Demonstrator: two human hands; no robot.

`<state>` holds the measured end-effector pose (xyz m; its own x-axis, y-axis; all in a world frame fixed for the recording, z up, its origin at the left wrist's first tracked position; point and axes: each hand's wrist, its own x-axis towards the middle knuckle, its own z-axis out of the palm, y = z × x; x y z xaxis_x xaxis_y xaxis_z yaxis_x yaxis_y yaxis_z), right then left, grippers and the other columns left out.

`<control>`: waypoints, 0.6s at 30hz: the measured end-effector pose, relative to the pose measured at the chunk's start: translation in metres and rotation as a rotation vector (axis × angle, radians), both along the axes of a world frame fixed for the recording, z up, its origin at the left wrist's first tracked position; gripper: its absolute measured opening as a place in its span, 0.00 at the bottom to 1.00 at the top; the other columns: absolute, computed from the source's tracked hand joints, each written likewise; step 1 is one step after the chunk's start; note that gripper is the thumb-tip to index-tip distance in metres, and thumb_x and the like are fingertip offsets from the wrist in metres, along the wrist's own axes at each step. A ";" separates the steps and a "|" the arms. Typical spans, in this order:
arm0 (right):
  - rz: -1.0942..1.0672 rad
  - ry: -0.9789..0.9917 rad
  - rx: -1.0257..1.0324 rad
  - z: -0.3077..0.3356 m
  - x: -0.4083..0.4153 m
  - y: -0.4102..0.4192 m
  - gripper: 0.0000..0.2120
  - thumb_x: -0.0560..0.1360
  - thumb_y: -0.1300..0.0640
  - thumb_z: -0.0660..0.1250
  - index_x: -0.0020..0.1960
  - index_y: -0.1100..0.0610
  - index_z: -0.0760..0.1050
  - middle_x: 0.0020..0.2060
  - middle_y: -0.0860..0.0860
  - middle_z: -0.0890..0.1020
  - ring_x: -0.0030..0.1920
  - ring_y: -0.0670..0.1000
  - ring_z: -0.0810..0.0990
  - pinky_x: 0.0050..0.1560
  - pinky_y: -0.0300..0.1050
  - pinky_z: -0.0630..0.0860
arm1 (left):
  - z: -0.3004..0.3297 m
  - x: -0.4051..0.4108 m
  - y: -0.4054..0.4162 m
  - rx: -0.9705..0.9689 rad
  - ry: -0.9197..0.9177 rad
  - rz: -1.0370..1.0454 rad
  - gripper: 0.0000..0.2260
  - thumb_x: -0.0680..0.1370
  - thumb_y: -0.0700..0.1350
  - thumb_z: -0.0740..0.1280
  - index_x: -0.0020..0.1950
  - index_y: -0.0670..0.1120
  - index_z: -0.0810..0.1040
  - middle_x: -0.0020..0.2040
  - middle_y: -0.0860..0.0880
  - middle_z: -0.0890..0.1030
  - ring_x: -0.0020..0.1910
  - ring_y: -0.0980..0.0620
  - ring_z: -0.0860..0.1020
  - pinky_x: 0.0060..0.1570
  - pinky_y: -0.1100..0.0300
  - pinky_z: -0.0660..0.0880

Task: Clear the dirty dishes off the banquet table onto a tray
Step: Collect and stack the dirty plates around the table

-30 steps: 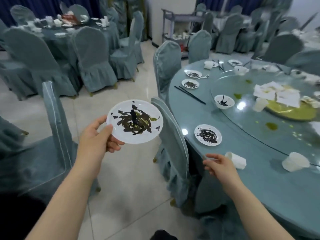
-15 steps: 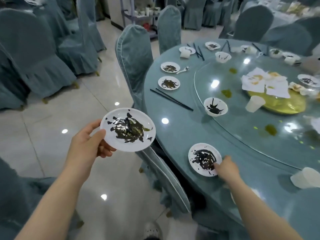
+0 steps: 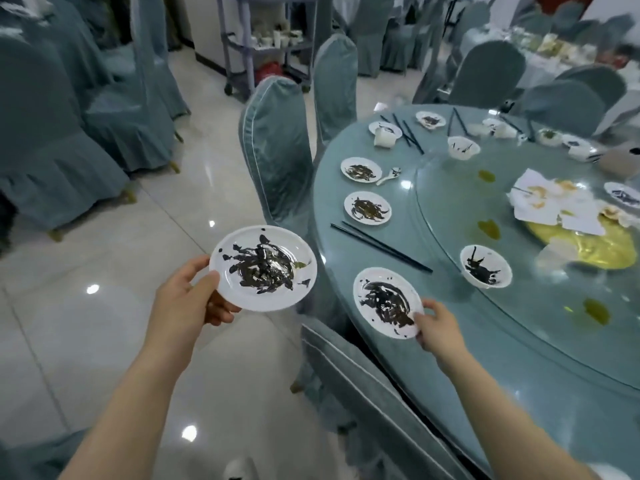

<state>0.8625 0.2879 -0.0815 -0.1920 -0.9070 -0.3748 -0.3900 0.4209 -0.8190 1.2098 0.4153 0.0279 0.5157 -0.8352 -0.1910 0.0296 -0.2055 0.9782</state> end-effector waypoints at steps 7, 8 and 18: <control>-0.081 -0.122 -0.037 0.014 0.112 -0.032 0.07 0.76 0.62 0.63 0.55 0.57 0.72 0.31 0.55 0.79 0.21 0.48 0.70 0.22 0.39 0.68 | 0.016 0.100 -0.026 -0.032 -0.005 0.009 0.14 0.78 0.40 0.59 0.58 0.55 0.77 0.29 0.43 0.81 0.24 0.50 0.77 0.24 0.63 0.74; -0.084 -0.112 -0.043 0.016 0.119 -0.038 0.08 0.76 0.61 0.63 0.55 0.58 0.72 0.30 0.55 0.79 0.21 0.48 0.70 0.22 0.39 0.68 | 0.020 0.111 -0.031 -0.047 -0.001 0.013 0.14 0.79 0.40 0.59 0.56 0.58 0.77 0.29 0.43 0.81 0.24 0.50 0.77 0.24 0.63 0.74; -0.410 -0.035 -0.148 0.006 0.141 -0.164 0.14 0.78 0.60 0.61 0.62 0.63 0.71 0.40 0.61 0.78 0.27 0.52 0.72 0.26 0.41 0.70 | 0.024 0.187 -0.136 -0.091 -0.035 -0.032 0.15 0.79 0.40 0.59 0.54 0.60 0.76 0.28 0.43 0.81 0.25 0.49 0.79 0.24 0.64 0.74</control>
